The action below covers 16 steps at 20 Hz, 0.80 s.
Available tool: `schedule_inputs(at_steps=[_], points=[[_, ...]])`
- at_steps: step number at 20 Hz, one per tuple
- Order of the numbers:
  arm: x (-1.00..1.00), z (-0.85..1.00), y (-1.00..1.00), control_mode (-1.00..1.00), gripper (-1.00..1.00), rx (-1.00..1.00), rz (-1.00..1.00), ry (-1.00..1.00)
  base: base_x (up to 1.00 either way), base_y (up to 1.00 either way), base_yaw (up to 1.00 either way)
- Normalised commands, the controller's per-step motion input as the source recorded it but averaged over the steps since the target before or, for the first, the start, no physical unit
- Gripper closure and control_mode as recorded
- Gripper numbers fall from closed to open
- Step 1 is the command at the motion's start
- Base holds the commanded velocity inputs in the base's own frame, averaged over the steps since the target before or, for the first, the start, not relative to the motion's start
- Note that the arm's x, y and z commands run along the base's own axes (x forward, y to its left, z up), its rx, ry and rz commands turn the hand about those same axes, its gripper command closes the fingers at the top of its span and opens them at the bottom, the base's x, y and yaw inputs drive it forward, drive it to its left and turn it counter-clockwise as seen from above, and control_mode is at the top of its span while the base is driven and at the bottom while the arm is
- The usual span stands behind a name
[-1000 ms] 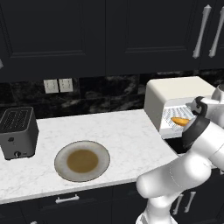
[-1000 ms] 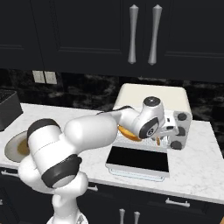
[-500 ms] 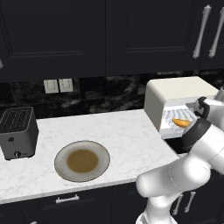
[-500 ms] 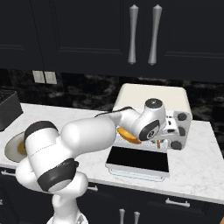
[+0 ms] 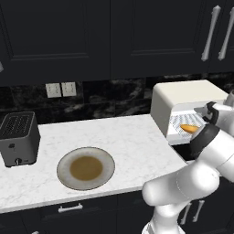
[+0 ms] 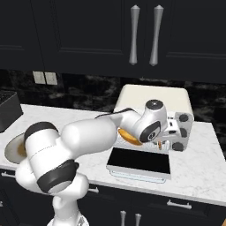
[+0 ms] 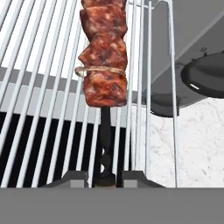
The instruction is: Pick up the kebab skewer and baguette bread, and place them inside the toaster oven. Close the toaster oven door and start by setting the timer.
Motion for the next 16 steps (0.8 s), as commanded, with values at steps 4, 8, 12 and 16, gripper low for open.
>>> schedule_inputs(at_steps=[4,8,12,16], points=[[-0.03,-0.45,0.04,-1.0,-1.0,-0.08,0.0,0.0,0.0,0.0,0.0],[-0.3,-0.39,0.0,-1.0,-1.0,-0.05,0.0,0.0,0.0,0.0,0.0],[-0.28,-0.17,0.0,-1.0,-1.0,-0.03,0.0,0.0,0.0,0.0,0.0],[-0.15,0.01,0.0,-1.0,-1.0,0.0,0.0,0.0,0.0,0.0,0.0]])
